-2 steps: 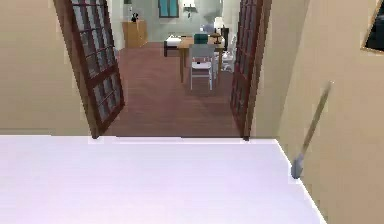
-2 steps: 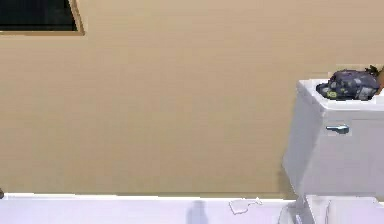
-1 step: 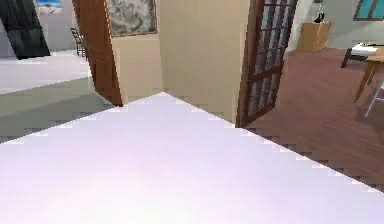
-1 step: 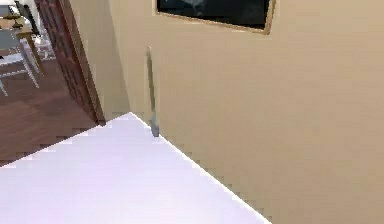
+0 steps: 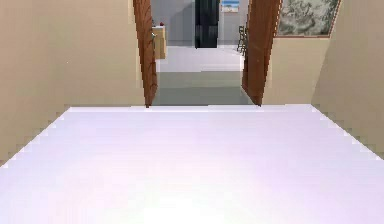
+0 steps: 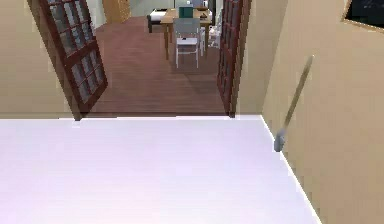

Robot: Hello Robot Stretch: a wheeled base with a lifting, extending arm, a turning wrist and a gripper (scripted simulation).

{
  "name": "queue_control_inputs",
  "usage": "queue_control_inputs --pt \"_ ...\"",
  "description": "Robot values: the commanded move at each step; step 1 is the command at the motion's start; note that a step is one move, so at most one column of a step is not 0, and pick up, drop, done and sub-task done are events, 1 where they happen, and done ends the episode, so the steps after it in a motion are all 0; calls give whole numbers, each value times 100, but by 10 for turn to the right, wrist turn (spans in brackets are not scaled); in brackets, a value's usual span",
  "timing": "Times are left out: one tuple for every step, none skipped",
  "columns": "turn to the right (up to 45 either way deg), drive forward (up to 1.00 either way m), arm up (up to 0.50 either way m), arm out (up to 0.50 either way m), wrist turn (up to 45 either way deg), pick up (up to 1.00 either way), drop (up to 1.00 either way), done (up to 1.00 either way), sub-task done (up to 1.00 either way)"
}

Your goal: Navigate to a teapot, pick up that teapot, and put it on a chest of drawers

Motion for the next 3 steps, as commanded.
queue_control_inputs --pt "0 100 0 0 0 0 0 0 0" --pt "0 100 0 0 0 0 0 0 0" --pt "0 100 0 0 0 0 0 0 0"
